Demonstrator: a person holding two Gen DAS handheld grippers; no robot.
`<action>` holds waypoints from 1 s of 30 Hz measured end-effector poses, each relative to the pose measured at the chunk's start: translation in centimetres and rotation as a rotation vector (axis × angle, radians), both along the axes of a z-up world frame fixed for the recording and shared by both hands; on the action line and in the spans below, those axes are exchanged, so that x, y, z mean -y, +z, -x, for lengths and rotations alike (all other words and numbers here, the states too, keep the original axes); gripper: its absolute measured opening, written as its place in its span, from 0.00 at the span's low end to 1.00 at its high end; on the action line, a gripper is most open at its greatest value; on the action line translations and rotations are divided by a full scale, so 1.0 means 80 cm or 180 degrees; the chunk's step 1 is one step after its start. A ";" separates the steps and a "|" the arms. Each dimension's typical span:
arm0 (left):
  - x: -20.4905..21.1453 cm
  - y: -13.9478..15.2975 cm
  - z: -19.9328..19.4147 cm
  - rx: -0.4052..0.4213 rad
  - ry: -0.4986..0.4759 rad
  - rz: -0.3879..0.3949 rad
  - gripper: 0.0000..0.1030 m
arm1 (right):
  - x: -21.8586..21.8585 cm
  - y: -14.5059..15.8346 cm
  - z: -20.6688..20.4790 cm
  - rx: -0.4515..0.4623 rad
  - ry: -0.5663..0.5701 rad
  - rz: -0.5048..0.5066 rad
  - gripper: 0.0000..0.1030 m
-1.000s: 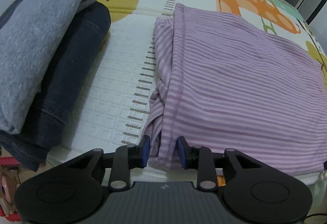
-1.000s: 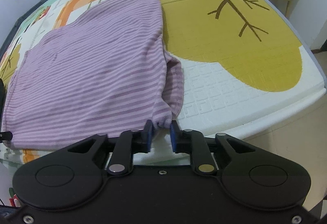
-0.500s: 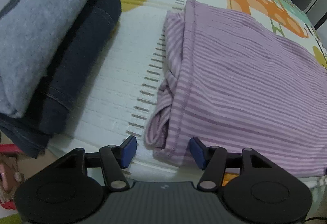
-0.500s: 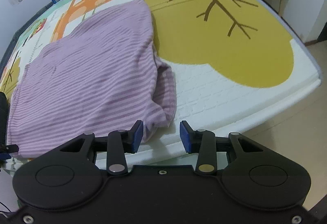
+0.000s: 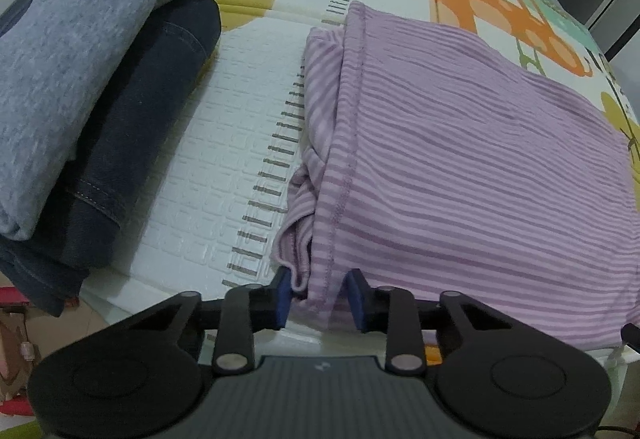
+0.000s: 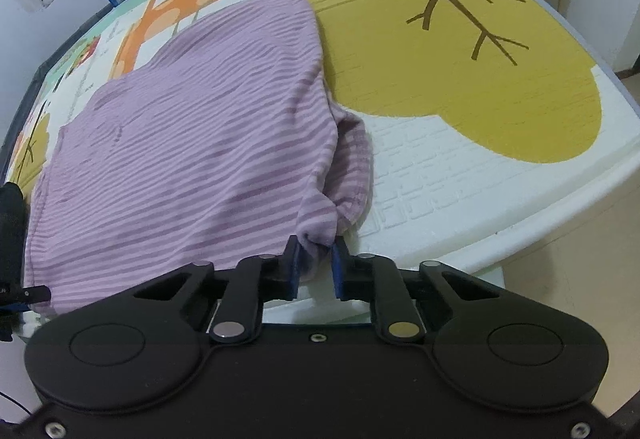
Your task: Fold clothes
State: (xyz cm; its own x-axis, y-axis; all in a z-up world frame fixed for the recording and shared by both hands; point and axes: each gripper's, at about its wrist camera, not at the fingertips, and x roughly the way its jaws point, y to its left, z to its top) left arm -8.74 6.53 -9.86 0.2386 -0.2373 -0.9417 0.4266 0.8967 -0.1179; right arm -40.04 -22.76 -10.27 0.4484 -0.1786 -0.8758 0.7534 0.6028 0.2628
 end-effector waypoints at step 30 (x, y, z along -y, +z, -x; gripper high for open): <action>0.040 0.012 -0.003 0.0015 -0.0159 0.0332 0.12 | 0.045 0.043 0.011 0.0473 -0.0263 0.0272 0.06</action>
